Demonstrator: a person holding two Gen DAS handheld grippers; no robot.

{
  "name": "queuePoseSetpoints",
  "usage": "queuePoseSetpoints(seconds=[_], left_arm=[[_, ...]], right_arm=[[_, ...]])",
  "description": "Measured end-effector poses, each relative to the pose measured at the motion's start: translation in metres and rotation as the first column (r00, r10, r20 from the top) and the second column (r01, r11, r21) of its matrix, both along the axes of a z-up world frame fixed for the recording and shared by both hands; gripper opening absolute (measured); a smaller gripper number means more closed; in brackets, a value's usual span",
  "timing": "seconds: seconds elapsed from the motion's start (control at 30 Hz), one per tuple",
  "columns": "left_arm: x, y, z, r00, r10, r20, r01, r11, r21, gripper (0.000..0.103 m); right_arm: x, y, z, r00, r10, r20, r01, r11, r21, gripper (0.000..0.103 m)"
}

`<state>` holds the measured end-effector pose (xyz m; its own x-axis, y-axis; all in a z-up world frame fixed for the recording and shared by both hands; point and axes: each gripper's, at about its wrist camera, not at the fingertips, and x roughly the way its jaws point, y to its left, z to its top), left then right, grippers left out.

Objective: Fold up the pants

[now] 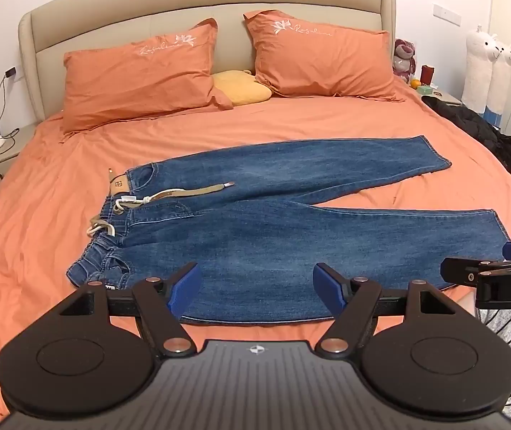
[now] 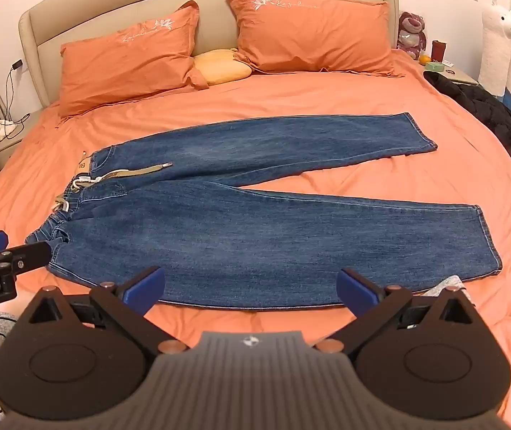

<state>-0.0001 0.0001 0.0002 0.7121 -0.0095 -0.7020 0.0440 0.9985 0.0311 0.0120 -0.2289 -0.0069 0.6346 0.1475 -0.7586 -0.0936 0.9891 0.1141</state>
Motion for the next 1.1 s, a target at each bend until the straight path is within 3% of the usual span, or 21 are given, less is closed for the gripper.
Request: queuePoseSetpoints(seconds=[1.1], left_arm=[[0.0002, 0.0019, -0.0029, 1.000, 0.004, -0.005, -0.004, 1.000, -0.002, 0.084]], right_arm=[[-0.0024, 0.0059, 0.0027, 1.000, 0.012, 0.004, -0.011, 1.000, -0.029, 0.098]])
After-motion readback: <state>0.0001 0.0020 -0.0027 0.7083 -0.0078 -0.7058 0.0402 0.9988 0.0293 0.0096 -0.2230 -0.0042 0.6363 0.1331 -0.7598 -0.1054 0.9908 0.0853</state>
